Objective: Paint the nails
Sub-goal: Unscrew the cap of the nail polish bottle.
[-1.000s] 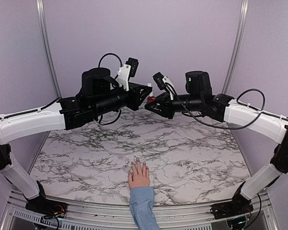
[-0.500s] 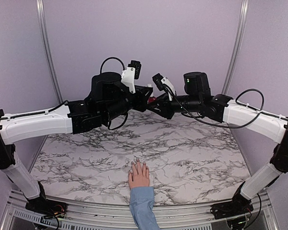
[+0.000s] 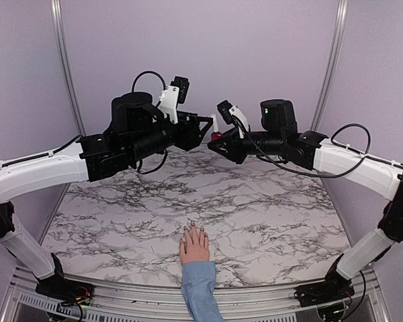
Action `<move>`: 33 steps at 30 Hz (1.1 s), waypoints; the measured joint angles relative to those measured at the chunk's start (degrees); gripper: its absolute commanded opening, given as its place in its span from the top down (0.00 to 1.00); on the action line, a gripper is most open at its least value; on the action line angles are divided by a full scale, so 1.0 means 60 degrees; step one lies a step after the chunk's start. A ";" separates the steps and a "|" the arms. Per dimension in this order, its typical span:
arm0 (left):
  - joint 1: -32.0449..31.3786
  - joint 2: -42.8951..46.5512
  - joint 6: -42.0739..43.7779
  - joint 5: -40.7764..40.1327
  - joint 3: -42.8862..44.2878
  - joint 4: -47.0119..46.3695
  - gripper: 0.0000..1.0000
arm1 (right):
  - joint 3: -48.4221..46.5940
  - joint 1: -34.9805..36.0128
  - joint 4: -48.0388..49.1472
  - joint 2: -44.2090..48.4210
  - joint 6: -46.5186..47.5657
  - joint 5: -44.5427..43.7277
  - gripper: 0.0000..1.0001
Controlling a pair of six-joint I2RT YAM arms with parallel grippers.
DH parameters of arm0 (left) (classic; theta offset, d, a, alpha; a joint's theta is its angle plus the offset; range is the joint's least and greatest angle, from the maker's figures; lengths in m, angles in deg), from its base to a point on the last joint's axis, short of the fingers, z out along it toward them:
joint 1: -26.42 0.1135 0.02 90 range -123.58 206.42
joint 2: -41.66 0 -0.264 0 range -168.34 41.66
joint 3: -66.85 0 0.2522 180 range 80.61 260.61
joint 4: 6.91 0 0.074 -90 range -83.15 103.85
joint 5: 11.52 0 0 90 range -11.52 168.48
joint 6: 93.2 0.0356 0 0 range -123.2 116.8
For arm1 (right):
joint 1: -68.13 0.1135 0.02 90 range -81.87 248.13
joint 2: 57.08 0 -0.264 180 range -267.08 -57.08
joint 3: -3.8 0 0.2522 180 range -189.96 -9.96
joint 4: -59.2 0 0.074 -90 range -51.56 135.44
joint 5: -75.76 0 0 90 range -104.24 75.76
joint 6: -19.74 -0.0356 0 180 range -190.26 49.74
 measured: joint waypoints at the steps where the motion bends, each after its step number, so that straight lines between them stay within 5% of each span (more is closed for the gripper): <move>1: 0.0160 0.0153 0.0025 0.0310 -0.0033 0.0025 0.41 | 0.0007 -0.0029 0.0004 0.0018 0.0011 0.0084 1.00; 9: 0.1621 0.1064 0.0025 0.4488 -0.0291 0.0127 0.35 | 0.0248 -0.0106 0.0164 0.0284 0.0273 0.2233 1.00; 16: 0.1719 0.1082 0.0328 0.7289 -0.0280 0.0535 0.37 | 0.0248 -0.0106 0.0266 0.0284 0.0288 0.4881 1.00; 33: 0.1657 0.0215 0.0408 0.9661 0.0328 0.0565 0.43 | 0.0007 -0.0047 0.0047 0.0284 0.0240 0.7380 1.00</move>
